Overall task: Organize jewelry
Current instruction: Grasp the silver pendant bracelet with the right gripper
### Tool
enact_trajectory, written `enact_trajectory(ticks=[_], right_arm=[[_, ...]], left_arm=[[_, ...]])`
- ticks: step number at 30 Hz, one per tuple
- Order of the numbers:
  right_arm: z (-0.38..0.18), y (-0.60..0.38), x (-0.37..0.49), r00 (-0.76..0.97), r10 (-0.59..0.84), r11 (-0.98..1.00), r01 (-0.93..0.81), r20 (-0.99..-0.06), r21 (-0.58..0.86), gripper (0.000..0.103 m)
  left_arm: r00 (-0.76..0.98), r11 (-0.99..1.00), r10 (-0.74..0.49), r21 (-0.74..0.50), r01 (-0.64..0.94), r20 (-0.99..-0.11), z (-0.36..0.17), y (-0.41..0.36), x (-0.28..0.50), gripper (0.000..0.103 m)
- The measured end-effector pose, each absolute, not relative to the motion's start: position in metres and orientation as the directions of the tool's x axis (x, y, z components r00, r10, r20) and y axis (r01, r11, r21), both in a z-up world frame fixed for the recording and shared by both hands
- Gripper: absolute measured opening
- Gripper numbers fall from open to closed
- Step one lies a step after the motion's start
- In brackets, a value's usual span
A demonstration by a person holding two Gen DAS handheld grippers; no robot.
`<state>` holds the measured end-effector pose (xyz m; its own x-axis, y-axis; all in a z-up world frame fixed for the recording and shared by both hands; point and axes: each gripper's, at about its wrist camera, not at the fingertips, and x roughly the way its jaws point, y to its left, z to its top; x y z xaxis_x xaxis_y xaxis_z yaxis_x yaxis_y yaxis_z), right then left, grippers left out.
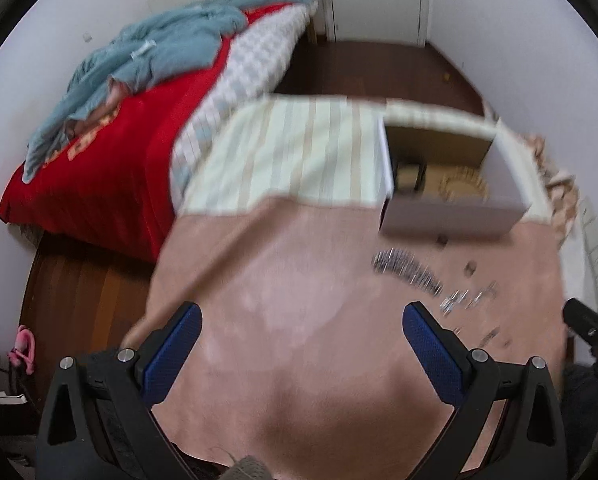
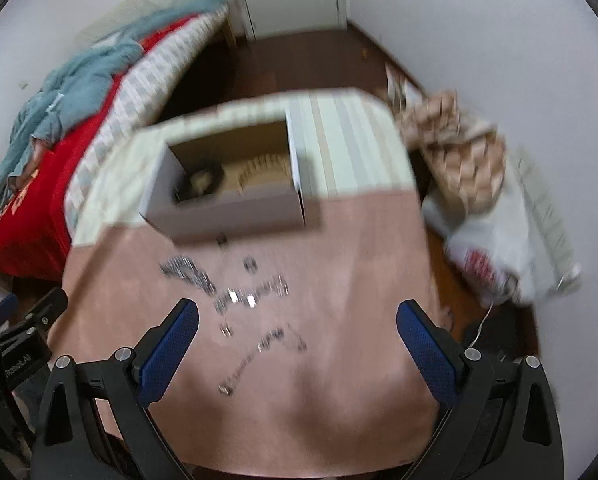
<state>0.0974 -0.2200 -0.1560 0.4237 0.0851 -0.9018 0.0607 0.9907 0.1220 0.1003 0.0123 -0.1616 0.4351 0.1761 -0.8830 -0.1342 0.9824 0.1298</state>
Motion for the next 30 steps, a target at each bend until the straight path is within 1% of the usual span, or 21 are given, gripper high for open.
enact_trajectory(ticks=[2,3,4,6,8,9,12,17,18,20,21,23,24,25,27,30], right_arm=[[-0.183,-0.227,0.093,0.385,0.095,0.986,0.090,-0.918,0.140,0.093],[-0.191,-0.230,0.091,0.373,0.101,0.984,0.098,-0.922,0.147,0.086],[-0.205,-0.232,0.089,0.353,0.111,0.981,0.109,-0.929,0.159,0.082],[-0.224,-0.231,0.088,0.330,0.131,0.978,0.114,-0.935,0.177,0.082],[-0.241,-0.225,0.087,0.299,0.145,0.977,0.108,-0.943,0.184,0.078],[-0.246,-0.222,0.087,0.286,0.153,0.976,0.104,-0.946,0.190,0.075],[-0.252,-0.208,0.077,0.270,0.187,0.974,0.071,-0.944,0.213,0.074],[-0.262,-0.165,0.054,0.239,0.222,0.975,-0.030,-0.945,0.221,0.060],[-0.264,-0.159,0.052,0.239,0.214,0.977,-0.046,-0.947,0.209,0.056],[-0.267,-0.143,0.046,0.258,0.167,0.985,-0.089,-0.952,0.149,0.053],[-0.268,-0.136,0.044,0.268,0.146,0.987,-0.108,-0.952,0.121,0.050],[-0.266,-0.127,0.042,0.297,0.108,0.989,-0.134,-0.949,0.071,0.033],[-0.267,-0.123,0.041,0.307,0.093,0.988,-0.144,-0.947,0.051,0.012],[-0.267,-0.120,0.038,0.319,0.082,0.988,-0.150,-0.944,0.035,0.013],[-0.266,-0.123,0.037,0.320,0.093,0.988,-0.147,-0.943,0.048,0.013],[-0.260,-0.141,0.040,0.333,0.105,0.992,-0.096,-0.937,0.077,0.012]], left_arm=[[0.394,0.980,0.193,0.156,-0.124,-0.899,-0.184,0.010,0.100,0.103],[0.381,0.979,0.197,0.163,-0.120,-0.903,-0.192,0.009,0.100,0.103],[0.363,0.978,0.206,0.175,-0.117,-0.909,-0.201,0.008,0.101,0.103],[0.343,0.974,0.225,0.198,-0.112,-0.912,-0.214,0.009,0.103,0.103],[0.323,0.970,0.241,0.216,-0.113,-0.915,-0.225,0.011,0.104,0.103],[0.312,0.968,0.248,0.223,-0.116,-0.917,-0.230,0.014,0.104,0.103],[0.288,0.965,0.257,0.228,-0.130,-0.923,-0.239,0.022,0.103,0.103],[0.252,0.958,0.275,0.244,-0.149,-0.928,-0.250,0.034,0.094,0.103],[0.249,0.957,0.278,0.246,-0.151,-0.928,-0.251,0.036,0.092,0.103],[0.242,0.955,0.285,0.253,-0.153,-0.927,-0.252,0.039,0.089,0.103],[0.241,0.955,0.284,0.253,-0.153,-0.928,-0.253,0.041,0.088,0.103],[0.239,0.956,0.282,0.250,-0.154,-0.929,-0.253,0.043,0.085,0.103],[0.240,0.956,0.281,0.249,-0.154,-0.929,-0.252,0.044,0.085,0.103],[0.242,0.957,0.279,0.247,-0.153,-0.929,-0.251,0.043,0.085,0.103],[0.249,0.958,0.274,0.242,-0.153,-0.929,-0.248,0.043,0.084,0.103],[0.258,0.962,0.262,0.230,-0.147,-0.930,-0.244,0.038,0.087,0.103]])
